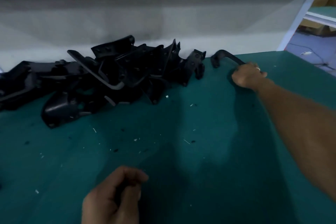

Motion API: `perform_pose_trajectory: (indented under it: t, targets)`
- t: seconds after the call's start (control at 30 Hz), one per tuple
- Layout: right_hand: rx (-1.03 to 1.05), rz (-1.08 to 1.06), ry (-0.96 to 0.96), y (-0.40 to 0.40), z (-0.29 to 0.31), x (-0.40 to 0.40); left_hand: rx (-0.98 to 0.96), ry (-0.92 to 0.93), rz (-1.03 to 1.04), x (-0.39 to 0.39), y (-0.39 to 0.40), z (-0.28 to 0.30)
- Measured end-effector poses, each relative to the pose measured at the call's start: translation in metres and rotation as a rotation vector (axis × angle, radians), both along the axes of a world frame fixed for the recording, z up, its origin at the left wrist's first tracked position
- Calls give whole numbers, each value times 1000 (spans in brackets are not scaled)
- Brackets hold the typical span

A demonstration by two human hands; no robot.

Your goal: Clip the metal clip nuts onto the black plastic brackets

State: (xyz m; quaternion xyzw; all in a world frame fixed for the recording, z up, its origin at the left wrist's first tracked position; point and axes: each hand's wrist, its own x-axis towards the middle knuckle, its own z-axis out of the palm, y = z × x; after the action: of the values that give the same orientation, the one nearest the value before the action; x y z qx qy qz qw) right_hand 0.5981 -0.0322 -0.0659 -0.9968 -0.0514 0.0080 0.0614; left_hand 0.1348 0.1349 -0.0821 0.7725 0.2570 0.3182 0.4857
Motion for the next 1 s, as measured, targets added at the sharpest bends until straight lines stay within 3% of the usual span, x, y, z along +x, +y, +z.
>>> perform_pose_trajectory:
  t: [0.13, 0.23, 0.3, 0.4, 0.5, 0.63, 0.8, 0.93, 1.0]
  targets:
    - [33, 41, -297, -8, 11, -43, -52, -5, -3, -2, -3, 4]
    - [362, 19, -329, -20, 32, -98, -131, -6, -71, -5, -7, 8]
    - [656, 31, -249, -22, 48, -144, -203, -26, -107, -9, -8, 8]
    - [1133, 117, 71, -17, 66, -233, -306, -100, -184, -14, -7, 10]
    - [1297, 331, 420, -16, 69, -327, -351, -185, -234, -18, -11, 16]
    - [1367, 486, 821, -15, 70, -426, -508, -313, -309, -25, -15, 28]
    - [1064, 623, 1087, -10, 75, -477, -869, -351, -386, -26, -19, 40]
    - [830, 730, 1032, -21, 72, -490, -1038, -267, -467, -29, -18, 42]
    - [834, 776, 751, -33, 65, -489, -1060, -270, -505, -28, -15, 39]
